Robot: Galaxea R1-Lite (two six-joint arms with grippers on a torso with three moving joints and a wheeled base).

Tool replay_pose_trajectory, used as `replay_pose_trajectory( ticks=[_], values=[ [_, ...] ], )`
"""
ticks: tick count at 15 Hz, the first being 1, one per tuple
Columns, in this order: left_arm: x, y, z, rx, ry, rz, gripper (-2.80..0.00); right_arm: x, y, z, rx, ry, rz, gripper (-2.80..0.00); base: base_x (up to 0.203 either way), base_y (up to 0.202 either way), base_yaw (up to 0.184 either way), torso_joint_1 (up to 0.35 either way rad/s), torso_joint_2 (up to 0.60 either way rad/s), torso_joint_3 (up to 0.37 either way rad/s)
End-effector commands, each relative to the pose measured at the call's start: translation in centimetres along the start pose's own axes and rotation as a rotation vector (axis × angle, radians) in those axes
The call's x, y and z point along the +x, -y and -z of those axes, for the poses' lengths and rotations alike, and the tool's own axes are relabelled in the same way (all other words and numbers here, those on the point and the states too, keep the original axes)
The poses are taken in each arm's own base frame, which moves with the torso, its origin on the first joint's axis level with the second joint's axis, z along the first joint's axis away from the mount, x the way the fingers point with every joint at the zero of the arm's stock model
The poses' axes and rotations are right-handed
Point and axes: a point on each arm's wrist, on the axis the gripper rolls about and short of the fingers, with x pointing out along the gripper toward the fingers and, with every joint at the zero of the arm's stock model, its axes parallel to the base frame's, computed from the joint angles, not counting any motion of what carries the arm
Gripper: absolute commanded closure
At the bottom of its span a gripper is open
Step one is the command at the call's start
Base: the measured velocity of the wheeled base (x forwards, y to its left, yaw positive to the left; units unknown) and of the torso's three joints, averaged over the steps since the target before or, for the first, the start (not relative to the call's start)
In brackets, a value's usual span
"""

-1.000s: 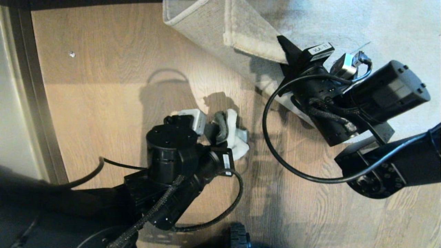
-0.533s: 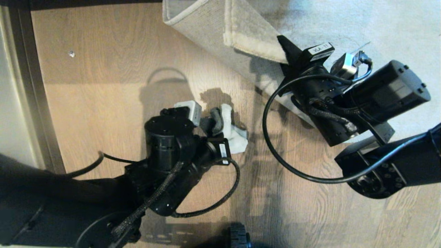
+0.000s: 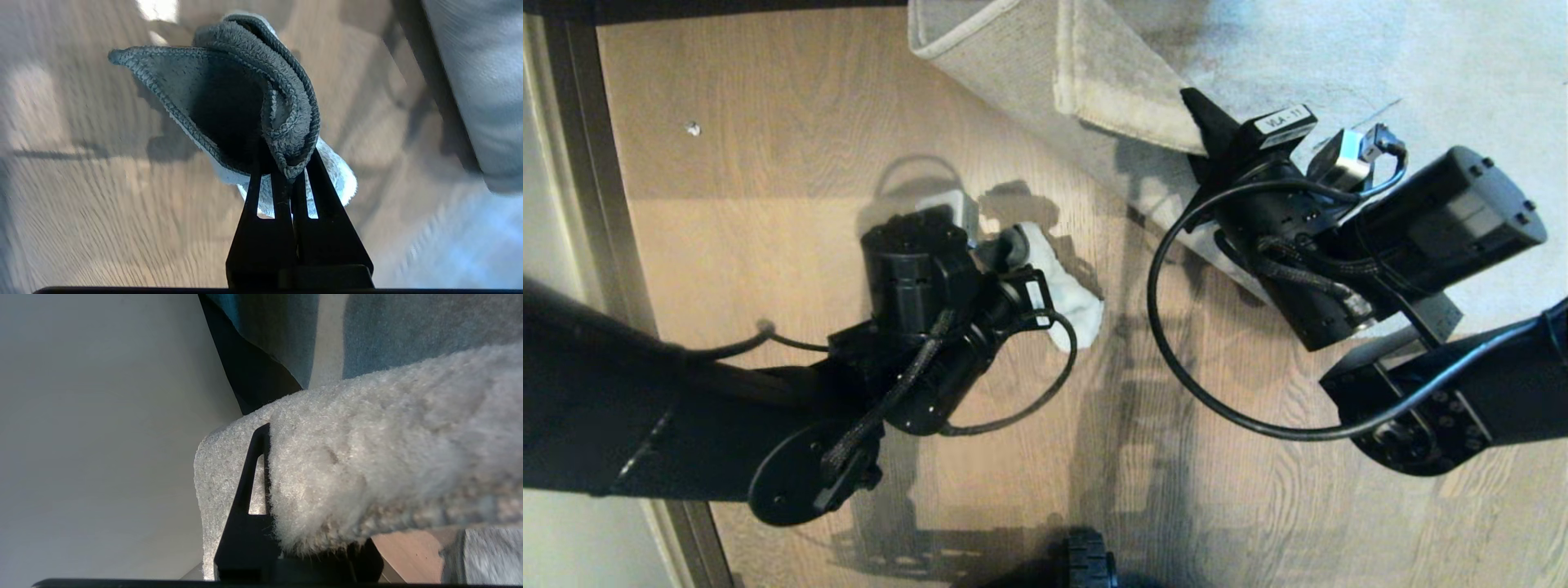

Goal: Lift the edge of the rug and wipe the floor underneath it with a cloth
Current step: Wipe the floor under the carpet with a rag

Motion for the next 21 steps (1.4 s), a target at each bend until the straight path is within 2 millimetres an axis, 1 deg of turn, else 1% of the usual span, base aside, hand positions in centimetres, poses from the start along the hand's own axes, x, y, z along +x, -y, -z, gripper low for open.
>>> replay_pose_trajectory(
  ticks=[1, 4, 7, 9, 12, 14, 17, 19, 21],
  values=[
    [1.1, -0.3, -0.3, -0.01, 0.022, -0.019, 0.0, 0.0, -0.4, -0.1, 0.011, 0.013, -0.043, 0.0, 0.0, 0.0, 0.0, 0.0, 0.0, 0.0],
    [2.5, -1.5, -0.8, -0.014, 0.045, -0.058, 0.0, 0.0, -0.2, -0.1, 0.012, 0.012, -0.039, 0.0, 0.0, 0.0, 0.0, 0.0, 0.0, 0.0],
    [3.9, -3.4, -1.8, -0.021, 0.083, -0.116, 0.0, 0.0, -0.1, -0.1, 0.013, 0.011, -0.037, 0.0, 0.0, 0.0, 0.0, 0.0, 0.0, 0.0],
    [4.8, -5.1, -2.8, -0.029, 0.118, -0.163, 0.0, 0.1, 0.3, 0.1, 0.012, 0.009, -0.029, 0.0, 0.0, 0.0, 0.0, 0.0, 0.0, 0.0],
    [5.4, -7.8, -4.2, -0.037, 0.157, -0.234, 0.0, 0.1, 0.4, 0.1, 0.012, 0.009, -0.029, 0.0, 0.0, 0.0, 0.0, 0.0, 0.0, 0.0],
    [5.3, -9.2, -5.1, -0.043, 0.182, -0.267, 0.0, 0.1, 0.4, 0.1, 0.012, 0.008, -0.028, 0.0, 0.0, 0.0, 0.0, 0.0, 0.0, 0.0],
    [4.5, -10.9, -7.1, -0.055, 0.235, -0.309, 0.0, 0.1, 0.4, 0.1, 0.012, 0.008, -0.028, 0.0, 0.0, 0.0, 0.0, 0.0, 0.0, 0.0],
    [3.6, -11.3, -8.3, -0.063, 0.268, -0.317, 0.0, 0.1, 0.4, 0.1, 0.014, 0.008, -0.028, 0.0, 0.0, 0.0, 0.0, 0.0, 0.0, 0.0],
    [2.4, -11.0, -9.3, -0.068, 0.293, -0.309, 0.0, 0.1, 0.2, 0.1, 0.016, 0.006, -0.031, 0.0, 0.0, 0.0, 0.0, 0.0, 0.0, 0.0]
  ],
)
